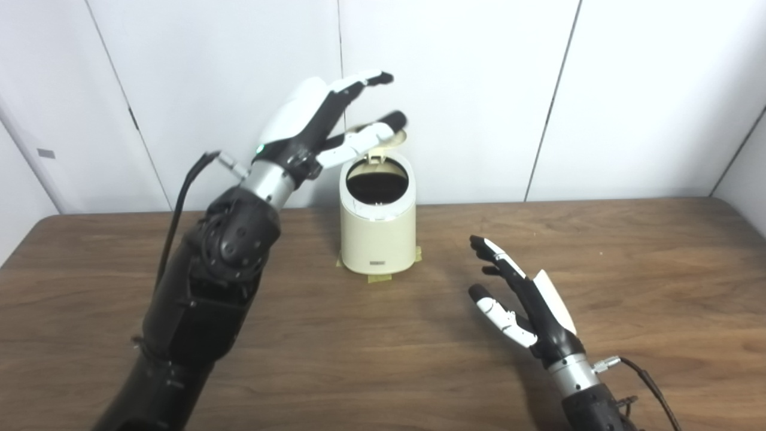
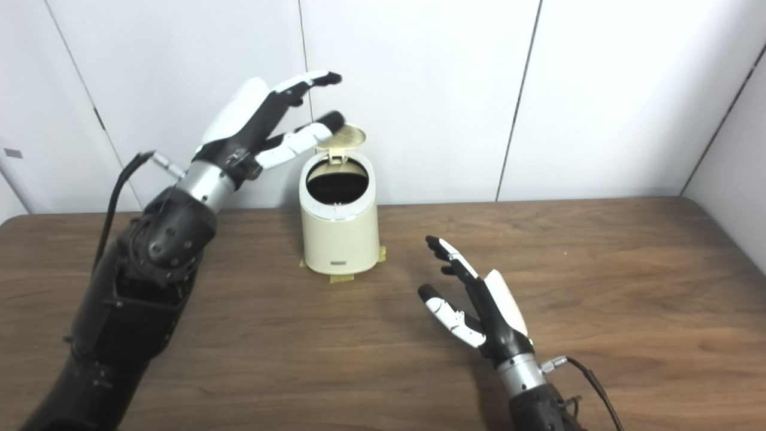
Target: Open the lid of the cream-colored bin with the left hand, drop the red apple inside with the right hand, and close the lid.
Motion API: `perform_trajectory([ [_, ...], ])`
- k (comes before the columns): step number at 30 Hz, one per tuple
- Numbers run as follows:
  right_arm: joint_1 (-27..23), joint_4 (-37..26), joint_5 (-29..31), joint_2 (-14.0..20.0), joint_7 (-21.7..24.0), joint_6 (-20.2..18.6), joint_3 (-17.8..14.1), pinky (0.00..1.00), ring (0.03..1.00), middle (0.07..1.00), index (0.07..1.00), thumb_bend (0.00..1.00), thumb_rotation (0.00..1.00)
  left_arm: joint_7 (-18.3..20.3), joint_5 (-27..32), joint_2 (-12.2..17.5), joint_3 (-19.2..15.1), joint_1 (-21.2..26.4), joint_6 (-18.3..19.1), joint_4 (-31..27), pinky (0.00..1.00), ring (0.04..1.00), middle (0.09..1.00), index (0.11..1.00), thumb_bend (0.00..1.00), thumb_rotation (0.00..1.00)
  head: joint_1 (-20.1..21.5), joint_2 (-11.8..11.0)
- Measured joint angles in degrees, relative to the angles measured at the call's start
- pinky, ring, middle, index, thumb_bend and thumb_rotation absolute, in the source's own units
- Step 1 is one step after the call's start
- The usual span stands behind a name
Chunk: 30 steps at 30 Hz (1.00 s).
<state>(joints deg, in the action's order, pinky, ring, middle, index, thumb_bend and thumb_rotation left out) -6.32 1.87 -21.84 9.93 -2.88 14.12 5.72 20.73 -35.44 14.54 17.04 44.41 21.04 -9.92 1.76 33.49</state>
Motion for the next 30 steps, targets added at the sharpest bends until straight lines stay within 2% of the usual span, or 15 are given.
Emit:
perform_trajectory([
  [4, 0.0, 0.0, -0.1, -0.1, 0.0, 0.0, 0.0, 0.80, 0.880, 0.896, 0.906, 0.24, 0.83, 2.1, -3.2, 0.0, 2.9, 1.8, 0.7, 1.4, 0.99, 1.000, 0.939, 0.893, 0.77, 1.00, -0.2, 0.0],
  [9, 0.0, -0.1, -0.3, -0.2, 0.0, -0.1, 0.0, 0.80, 0.880, 0.896, 0.902, 0.24, 0.83, 3.1, -6.4, 0.6, 5.3, 3.6, 0.4, 5.1, 1.00, 0.997, 0.905, 0.860, 0.80, 1.00, -0.2, -0.1],
  [16, 0.0, 0.0, -0.6, -0.2, 0.0, 0.0, 0.1, 0.79, 0.876, 0.895, 0.897, 0.26, 0.87, 4.6, -9.4, 1.0, 7.0, 4.1, 0.2, 5.9, 1.00, 0.985, 0.901, 0.858, 0.82, 1.00, -0.1, -0.2],
  [23, 0.0, -0.1, -1.2, -0.2, 0.0, -0.2, 0.1, 0.79, 0.877, 0.896, 0.895, 0.27, 0.86, 5.1, -12.5, 0.9, 7.4, 4.3, 1.0, 7.2, 1.00, 1.000, 0.924, 0.862, 0.87, 1.00, -0.1, -0.4],
  [25, 0.0, -0.1, -1.2, -0.3, 0.0, -0.4, 0.1, 0.79, 0.877, 0.896, 0.894, 0.27, 0.84, 4.9, -12.7, 0.8, 7.0, 4.4, 1.0, 7.9, 1.00, 0.997, 0.915, 0.868, 0.85, 1.00, 0.1, -0.5],
  [30, 0.0, -0.3, -1.5, -0.7, 0.0, -1.0, 0.1, 0.78, 0.874, 0.893, 0.893, 0.27, 0.82, 0.4, -12.6, -0.3, 4.9, 4.4, -1.2, 9.5, 1.00, 0.995, 0.919, 0.901, 0.79, 1.00, 0.1, -0.6],
])
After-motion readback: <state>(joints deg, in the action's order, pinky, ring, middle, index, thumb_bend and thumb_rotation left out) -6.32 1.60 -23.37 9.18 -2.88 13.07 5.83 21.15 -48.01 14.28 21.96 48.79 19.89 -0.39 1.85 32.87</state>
